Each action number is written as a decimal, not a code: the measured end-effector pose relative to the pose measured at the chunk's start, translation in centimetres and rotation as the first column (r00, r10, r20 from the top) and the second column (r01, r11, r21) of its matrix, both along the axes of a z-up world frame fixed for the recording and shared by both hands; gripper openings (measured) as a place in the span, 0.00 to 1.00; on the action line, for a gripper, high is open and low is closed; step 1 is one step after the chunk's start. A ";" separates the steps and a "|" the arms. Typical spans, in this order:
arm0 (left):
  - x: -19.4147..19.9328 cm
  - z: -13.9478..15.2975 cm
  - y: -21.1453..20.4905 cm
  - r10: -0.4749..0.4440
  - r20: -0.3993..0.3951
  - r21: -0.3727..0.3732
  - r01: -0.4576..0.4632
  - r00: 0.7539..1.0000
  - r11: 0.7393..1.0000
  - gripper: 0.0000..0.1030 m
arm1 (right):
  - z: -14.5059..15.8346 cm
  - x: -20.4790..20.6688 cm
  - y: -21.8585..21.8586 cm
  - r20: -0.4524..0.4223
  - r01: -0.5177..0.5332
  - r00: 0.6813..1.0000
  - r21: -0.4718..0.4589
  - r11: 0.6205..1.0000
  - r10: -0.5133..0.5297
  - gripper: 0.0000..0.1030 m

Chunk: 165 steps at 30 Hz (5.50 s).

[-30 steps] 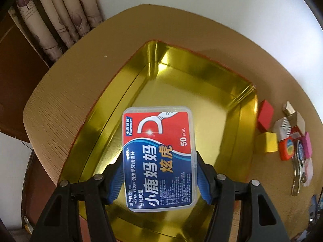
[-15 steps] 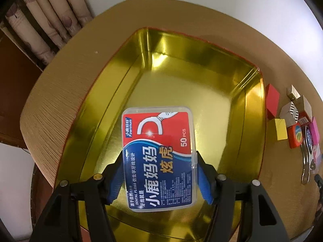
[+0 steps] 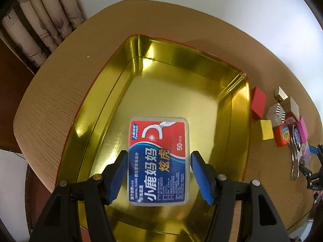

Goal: Organize rigid objects
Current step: 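Carry the floss box into the tin and open the left gripper, then grasp the clear case with red card using the right gripper, then carry the clear case into the tin and open the right gripper, then grasp the yellow block with the left gripper, then hold the yellow block in the left gripper while the right gripper grasps the pink eraser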

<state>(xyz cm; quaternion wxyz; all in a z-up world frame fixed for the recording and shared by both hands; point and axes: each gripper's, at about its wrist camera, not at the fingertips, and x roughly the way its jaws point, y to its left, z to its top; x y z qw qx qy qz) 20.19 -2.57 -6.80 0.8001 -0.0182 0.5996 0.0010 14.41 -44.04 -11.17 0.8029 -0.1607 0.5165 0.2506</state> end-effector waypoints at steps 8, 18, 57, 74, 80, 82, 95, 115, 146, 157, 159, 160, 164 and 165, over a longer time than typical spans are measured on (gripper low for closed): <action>-2.3 1.2 -1.0 0.001 0.034 -0.024 0.000 0.999 1.000 0.63 | 0.8 -0.6 0.2 -0.015 -0.052 0.999 -0.030 0.998 0.051 0.51; -3.2 3.0 -1.7 -0.023 0.079 -0.012 0.024 0.997 1.000 0.63 | 0.5 -1.4 0.3 -0.048 -0.050 0.998 -0.034 0.998 0.048 0.58; -8.7 5.5 1.5 0.087 0.204 -0.061 -0.076 0.975 0.995 0.63 | 11.1 -4.0 5.7 0.031 0.036 0.998 0.383 0.923 -0.052 0.48; -11.7 4.8 3.6 0.101 0.304 -0.025 -0.098 0.947 0.995 0.63 | 6.7 12.1 34.7 -0.136 0.011 0.989 0.406 0.914 0.049 0.48; -11.5 4.2 5.0 0.130 0.288 -0.069 -0.115 0.949 0.991 0.63 | 4.5 13.5 37.6 -0.179 0.073 0.984 0.345 0.936 -0.011 0.48; -11.3 4.0 5.3 0.140 0.277 -0.093 -0.119 0.950 0.989 0.63 | 4.0 13.8 38.1 -0.179 0.086 0.983 0.323 0.942 -0.029 0.48; -11.3 3.8 4.5 0.134 0.293 -0.034 -0.130 0.947 0.991 0.63 | 5.9 11.6 36.1 -0.075 0.104 0.994 0.398 0.912 -0.081 0.51; -12.6 8.6 -6.5 -0.179 0.392 0.004 0.193 0.902 0.981 0.63 | 4.0 -9.0 3.3 0.423 0.580 0.674 0.206 0.788 -0.606 0.73; 3.8 -1.5 -16.1 -0.145 0.084 -0.062 0.151 0.986 0.987 0.62 | 2.1 -10.8 -2.5 0.343 0.598 0.667 0.284 0.750 -0.662 0.76; 2.7 -1.7 -15.7 -0.147 0.123 -0.099 0.159 0.982 0.982 0.29 | 1.9 -10.4 -2.1 0.331 0.580 0.685 0.289 0.761 -0.648 0.76; 2.2 -1.5 -15.7 -0.160 0.126 -0.112 0.174 0.979 0.978 0.29 | 2.2 -10.6 -1.9 0.338 0.564 0.694 0.292 0.772 -0.635 0.76; 1.9 -1.4 -15.6 -0.163 0.130 -0.115 0.179 0.978 0.977 0.29 | 2.4 -10.6 -1.6 0.338 0.553 0.702 0.297 0.779 -0.627 0.76; 0.2 0.2 -14.7 -0.169 0.150 -0.128 0.189 0.974 0.974 0.29 | 3.9 -10.7 -0.9 0.322 0.491 0.735 0.354 0.796 -0.597 0.78; -0.1 0.4 -14.6 -0.170 0.154 -0.127 0.190 0.973 0.974 0.29 | 4.2 -10.5 -0.6 0.312 0.468 0.753 0.363 0.805 -0.579 0.79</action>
